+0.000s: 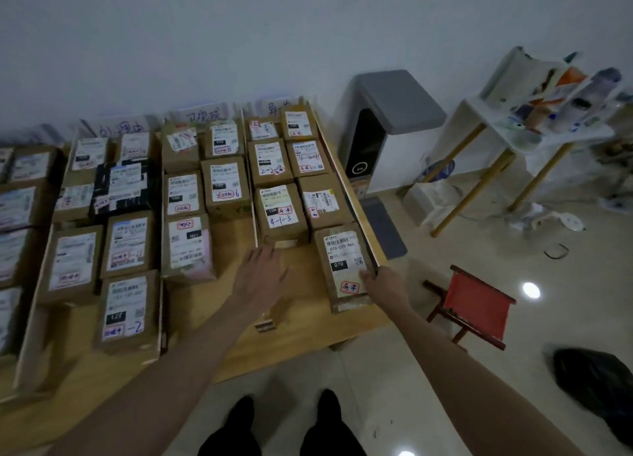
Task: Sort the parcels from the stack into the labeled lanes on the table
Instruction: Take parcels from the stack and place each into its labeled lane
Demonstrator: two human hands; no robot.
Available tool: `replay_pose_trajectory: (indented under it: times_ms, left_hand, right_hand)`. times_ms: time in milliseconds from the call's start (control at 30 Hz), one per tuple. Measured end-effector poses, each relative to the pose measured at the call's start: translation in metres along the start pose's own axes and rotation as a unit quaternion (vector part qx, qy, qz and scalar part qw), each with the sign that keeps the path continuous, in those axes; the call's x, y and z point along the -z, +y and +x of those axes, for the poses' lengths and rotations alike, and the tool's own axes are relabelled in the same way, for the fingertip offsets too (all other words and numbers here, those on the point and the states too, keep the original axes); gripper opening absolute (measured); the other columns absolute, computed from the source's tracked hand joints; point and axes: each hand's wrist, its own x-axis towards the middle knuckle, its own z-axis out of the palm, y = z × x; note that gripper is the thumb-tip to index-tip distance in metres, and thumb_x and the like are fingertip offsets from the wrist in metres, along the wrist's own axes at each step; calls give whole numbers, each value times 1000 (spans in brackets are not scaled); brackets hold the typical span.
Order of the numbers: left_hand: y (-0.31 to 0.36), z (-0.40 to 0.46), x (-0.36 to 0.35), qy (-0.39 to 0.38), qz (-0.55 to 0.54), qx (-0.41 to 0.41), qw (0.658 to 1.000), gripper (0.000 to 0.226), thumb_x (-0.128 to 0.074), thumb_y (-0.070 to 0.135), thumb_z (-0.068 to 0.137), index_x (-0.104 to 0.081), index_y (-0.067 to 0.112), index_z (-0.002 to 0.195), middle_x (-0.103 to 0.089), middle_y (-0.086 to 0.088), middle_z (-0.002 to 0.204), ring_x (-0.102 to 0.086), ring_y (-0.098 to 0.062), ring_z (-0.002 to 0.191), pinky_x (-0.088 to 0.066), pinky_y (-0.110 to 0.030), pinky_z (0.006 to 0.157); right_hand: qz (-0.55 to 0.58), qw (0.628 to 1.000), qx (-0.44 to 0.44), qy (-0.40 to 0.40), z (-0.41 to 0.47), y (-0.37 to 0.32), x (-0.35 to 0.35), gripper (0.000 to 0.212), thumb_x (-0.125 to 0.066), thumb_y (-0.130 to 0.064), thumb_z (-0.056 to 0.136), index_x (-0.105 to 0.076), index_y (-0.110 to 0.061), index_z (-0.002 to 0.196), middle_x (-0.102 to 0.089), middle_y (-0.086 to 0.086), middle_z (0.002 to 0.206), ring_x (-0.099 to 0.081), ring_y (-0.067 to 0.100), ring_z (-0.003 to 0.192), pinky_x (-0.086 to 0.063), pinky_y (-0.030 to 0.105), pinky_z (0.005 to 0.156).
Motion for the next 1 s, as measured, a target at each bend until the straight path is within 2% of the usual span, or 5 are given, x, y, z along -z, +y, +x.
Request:
replay_pose_trajectory:
  times_ms: [367, 533, 767, 867, 1000]
  left_hand:
    - [31, -4, -25, -17, 8, 67, 998, 50, -38, 46, 97, -49, 15, 135, -51, -5, 137, -45, -21, 129, -24, -35, 115]
    - [36, 0, -30, -20, 5, 91, 996, 50, -39, 47, 97, -50, 14, 134, -51, -5, 137, -44, -20, 130, -22, -36, 117]
    - [52, 5, -42, -27, -24, 93, 995, 52, -41, 46, 98, -46, 14, 138, -50, -4, 139, -41, -21, 132, -28, -35, 115]
    - [69, 8, -54, -53, -69, 62, 994, 63, -49, 48, 95, -36, 14, 147, -41, -2, 149, -35, -21, 138, -27, -36, 116]
    - [93, 13, -73, -107, -76, 24, 991, 92, -56, 59, 88, -15, 11, 155, -17, -4, 162, -15, -21, 149, -10, -39, 122]
  right_hand:
    - [-5, 999, 21, -38, 41, 2, -9, 42, -49, -40, 101, -58, -3, 119, -61, 14, 116, -62, 34, 107, -52, 48, 93]
    - [-81, 994, 46, -64, 50, 6, -10, 38, -45, -34, 103, -53, -3, 124, -56, 14, 121, -60, 31, 111, -51, 42, 92]
    - [-107, 986, 116, -53, 59, 8, -4, 37, -54, -26, 100, -52, -1, 126, -55, 14, 125, -50, 28, 119, -48, 42, 99]
    - [-147, 978, 144, -33, 64, 10, 0, 35, -56, -25, 99, -51, -3, 126, -54, 12, 126, -48, 27, 121, -45, 38, 101]
    - [-162, 973, 165, 7, 74, 18, 11, 31, -50, -20, 99, -51, -5, 126, -53, 11, 127, -46, 27, 120, -42, 36, 100]
